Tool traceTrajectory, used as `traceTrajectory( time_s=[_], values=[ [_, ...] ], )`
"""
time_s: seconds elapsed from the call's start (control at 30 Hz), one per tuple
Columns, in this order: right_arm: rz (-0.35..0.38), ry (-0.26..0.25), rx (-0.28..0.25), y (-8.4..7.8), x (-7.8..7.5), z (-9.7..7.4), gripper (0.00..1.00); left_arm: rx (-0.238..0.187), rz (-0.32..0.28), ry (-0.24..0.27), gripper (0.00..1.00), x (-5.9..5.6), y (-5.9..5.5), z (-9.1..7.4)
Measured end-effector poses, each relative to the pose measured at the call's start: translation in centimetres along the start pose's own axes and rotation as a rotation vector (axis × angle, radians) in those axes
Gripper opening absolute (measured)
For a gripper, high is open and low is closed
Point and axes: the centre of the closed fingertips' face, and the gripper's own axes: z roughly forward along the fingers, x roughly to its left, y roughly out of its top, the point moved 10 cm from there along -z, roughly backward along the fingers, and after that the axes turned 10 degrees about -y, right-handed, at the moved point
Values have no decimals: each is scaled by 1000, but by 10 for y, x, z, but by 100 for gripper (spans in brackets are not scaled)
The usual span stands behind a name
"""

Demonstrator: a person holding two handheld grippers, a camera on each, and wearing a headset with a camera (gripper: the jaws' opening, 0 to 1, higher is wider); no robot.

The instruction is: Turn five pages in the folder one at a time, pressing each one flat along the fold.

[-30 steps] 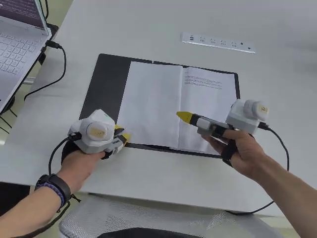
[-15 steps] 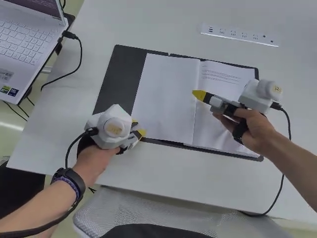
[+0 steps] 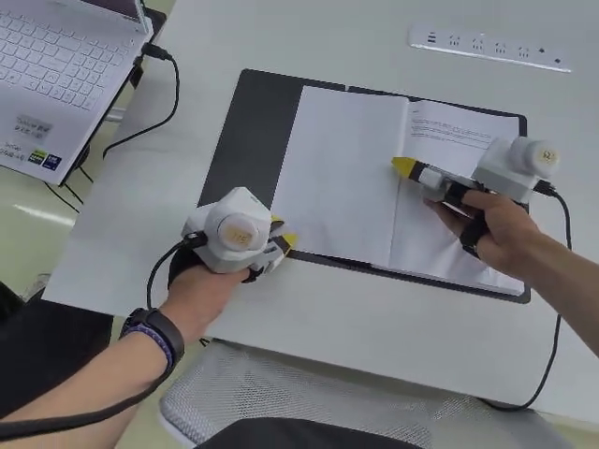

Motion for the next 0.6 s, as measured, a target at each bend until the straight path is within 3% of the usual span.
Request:
traceTrajectory(
  time_s=[0.27,0.3,0.6],
  values=[
    [-9,29,-4,1,-5,2,0,-4,-14,4,13,-1,0,1],
    [-13,25,-10,1,-6,2,0,-11,-35,7,13,0,0,1],
    [39,8,-56,14,-16,15,0,-18,-46,23,11,-1,-1,0]
  ],
)
